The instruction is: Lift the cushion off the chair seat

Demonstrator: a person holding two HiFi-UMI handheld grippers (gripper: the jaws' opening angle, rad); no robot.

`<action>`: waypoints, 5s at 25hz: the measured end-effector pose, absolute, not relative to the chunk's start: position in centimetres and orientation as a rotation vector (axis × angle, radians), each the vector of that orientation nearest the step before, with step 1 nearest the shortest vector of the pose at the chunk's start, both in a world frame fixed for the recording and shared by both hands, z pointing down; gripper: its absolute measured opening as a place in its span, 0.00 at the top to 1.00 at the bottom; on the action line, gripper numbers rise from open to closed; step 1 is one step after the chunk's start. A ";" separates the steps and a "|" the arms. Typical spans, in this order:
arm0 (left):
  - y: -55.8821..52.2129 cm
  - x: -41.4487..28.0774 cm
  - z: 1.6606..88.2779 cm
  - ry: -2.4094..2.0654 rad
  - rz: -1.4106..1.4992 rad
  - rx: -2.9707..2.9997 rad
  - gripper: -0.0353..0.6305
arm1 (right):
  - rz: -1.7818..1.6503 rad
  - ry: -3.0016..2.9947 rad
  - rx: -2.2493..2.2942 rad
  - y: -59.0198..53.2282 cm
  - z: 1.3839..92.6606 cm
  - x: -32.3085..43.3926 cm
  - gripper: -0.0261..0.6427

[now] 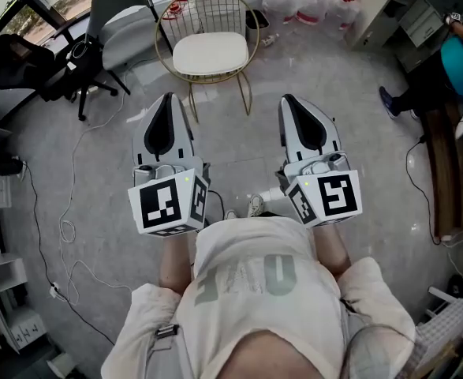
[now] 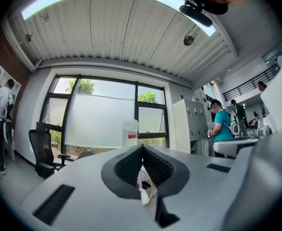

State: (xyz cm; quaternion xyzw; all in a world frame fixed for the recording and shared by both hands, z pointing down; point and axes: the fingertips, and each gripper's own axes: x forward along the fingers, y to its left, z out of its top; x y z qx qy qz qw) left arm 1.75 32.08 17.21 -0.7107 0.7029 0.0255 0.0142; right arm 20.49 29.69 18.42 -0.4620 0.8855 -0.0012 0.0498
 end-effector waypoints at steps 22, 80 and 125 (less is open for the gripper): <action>20.3 -3.1 21.5 2.302 0.105 -2.116 0.93 | -0.061 2.796 -1.216 17.9 22.7 16.8 0.94; -16.6 -10.2 19.1 2.179 0.357 -2.448 0.90 | -0.031 2.808 -1.259 -19.8 19.5 4.9 0.94; -8.9 -10.7 83.2 3.058 2.365 -2.232 0.56 | -0.796 3.243 -0.820 -18.8 60.8 -4.4 0.94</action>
